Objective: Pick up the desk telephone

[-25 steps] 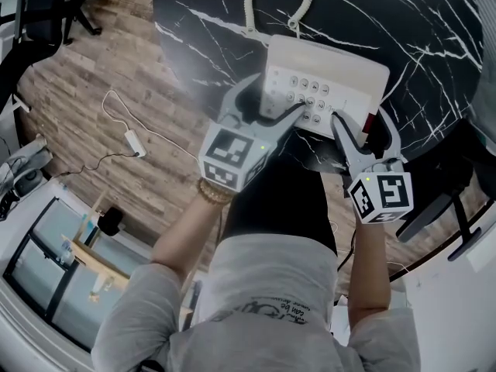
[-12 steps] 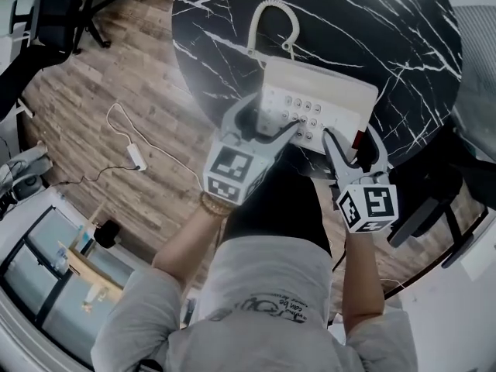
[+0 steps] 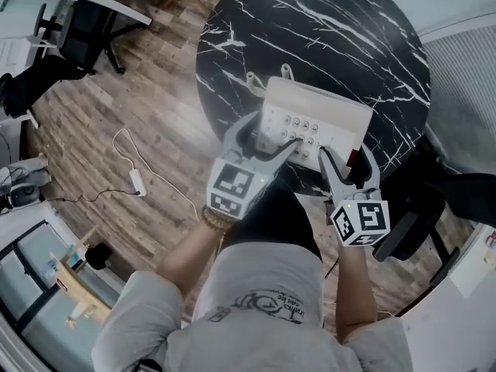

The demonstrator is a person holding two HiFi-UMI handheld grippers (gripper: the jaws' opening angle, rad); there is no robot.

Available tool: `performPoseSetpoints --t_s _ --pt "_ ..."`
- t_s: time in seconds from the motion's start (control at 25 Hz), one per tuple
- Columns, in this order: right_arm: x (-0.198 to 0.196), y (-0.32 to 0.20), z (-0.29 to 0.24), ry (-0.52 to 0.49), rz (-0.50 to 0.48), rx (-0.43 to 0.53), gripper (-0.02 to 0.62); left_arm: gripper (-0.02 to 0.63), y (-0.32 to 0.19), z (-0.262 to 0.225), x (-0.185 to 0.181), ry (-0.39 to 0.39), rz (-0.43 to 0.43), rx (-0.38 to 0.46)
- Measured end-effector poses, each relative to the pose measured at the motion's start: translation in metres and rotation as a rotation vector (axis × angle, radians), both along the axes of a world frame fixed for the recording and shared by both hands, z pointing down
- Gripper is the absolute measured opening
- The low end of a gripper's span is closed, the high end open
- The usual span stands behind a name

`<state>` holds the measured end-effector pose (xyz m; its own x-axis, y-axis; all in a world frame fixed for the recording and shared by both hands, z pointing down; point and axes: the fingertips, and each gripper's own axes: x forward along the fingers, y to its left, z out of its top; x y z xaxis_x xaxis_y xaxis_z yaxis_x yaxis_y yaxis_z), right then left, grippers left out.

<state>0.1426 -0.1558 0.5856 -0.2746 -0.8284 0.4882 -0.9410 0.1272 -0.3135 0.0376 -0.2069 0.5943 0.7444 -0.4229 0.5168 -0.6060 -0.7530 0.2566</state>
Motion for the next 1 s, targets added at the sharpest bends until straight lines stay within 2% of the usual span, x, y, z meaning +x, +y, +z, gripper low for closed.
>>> performPoseSetpoints --t_s 0.4,1.0 --pt "0.001 -0.006 -0.109 0.001 0.024 0.125 0.330 0.368 -0.006 -0.115 0.001 0.034 -0.015 0.135" --pt "-0.005 0.006 -0.252 0.044 0.020 0.275 0.331 0.368 0.011 -0.257 -0.008 0.097 -0.057 0.280"
